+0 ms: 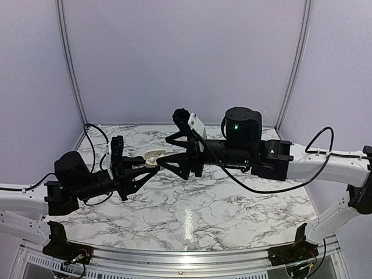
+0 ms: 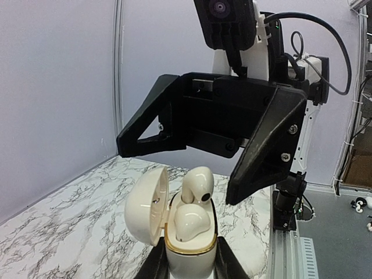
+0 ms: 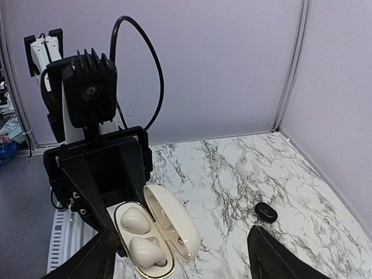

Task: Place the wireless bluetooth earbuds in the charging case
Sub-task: Adjust the right earbud in the right side groove of the charging case.

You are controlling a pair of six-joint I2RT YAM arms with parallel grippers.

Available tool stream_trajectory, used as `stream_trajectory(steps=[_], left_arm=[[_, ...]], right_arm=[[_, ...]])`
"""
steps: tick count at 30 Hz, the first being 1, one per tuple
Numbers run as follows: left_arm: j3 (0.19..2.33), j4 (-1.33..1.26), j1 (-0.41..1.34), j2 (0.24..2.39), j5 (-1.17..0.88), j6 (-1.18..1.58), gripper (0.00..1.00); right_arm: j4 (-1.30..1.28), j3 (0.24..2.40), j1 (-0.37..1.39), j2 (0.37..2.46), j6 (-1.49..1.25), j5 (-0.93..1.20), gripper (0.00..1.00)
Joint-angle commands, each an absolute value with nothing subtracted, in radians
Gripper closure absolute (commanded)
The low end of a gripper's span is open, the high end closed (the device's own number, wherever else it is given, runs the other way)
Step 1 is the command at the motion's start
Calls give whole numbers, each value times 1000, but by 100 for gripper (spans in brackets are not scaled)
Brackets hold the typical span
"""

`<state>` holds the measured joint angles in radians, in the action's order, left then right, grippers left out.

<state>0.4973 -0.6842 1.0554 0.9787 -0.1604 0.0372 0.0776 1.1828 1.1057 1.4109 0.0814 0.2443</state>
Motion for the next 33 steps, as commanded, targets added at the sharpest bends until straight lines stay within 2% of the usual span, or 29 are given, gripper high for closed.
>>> stream_trajectory(steps=[1, 13, 21, 33], left_arm=[[535, -682, 1050, 982, -178, 20, 100], [534, -677, 1051, 986, -166, 14, 100], [523, -676, 1049, 973, -149, 26, 100], [527, -676, 1050, 974, -145, 29, 100]], right_arm=[[62, 1238, 1106, 1438, 61, 199, 23], [97, 1237, 1106, 1467, 7, 195, 24], [126, 1180, 1106, 1393, 45, 278, 22], [66, 1204, 1106, 1402, 42, 130, 23]])
